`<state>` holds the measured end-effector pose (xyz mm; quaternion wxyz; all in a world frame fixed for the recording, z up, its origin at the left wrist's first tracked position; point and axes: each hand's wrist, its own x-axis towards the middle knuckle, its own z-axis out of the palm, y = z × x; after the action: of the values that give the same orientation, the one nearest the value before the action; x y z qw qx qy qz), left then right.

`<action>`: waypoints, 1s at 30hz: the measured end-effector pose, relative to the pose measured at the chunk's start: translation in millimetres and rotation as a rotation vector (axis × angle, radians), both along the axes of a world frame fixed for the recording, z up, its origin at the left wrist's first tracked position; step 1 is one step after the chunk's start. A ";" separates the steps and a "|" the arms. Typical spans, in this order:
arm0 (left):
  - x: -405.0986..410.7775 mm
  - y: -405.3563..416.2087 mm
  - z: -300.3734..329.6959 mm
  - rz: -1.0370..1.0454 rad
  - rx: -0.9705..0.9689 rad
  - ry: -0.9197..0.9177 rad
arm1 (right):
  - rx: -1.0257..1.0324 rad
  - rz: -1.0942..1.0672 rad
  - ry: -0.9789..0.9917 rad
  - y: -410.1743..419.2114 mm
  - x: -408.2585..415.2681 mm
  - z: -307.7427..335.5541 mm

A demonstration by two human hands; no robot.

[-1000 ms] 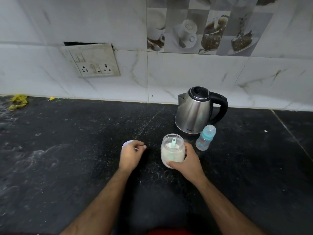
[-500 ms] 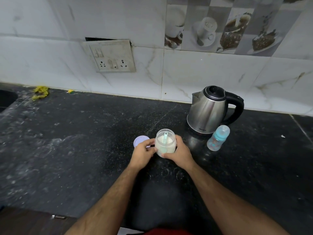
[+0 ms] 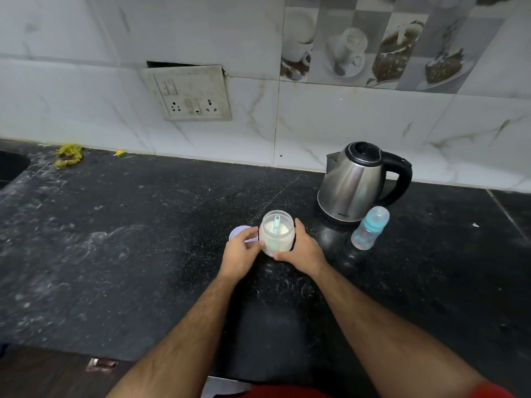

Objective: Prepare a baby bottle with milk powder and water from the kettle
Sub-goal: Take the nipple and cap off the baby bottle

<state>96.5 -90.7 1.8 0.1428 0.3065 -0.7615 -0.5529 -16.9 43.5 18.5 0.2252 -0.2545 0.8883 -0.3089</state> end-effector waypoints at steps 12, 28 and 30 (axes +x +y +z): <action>18.7 74.1 -26.7 0.018 0.033 0.080 | -0.093 -0.201 0.101 86.3 17.6 -18.4; -111.0 140.8 -0.5 -0.234 -0.020 -0.009 | -0.177 -0.438 0.099 190.5 -75.4 -18.3; -127.8 142.9 3.3 -0.259 -0.032 -0.032 | -0.189 -0.421 0.059 190.4 -91.6 -16.3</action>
<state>-31.3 52.2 5.1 0.0627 0.2123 -0.8055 -0.5497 -108.5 233.9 2.2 0.1047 -0.0924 0.8952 -0.4233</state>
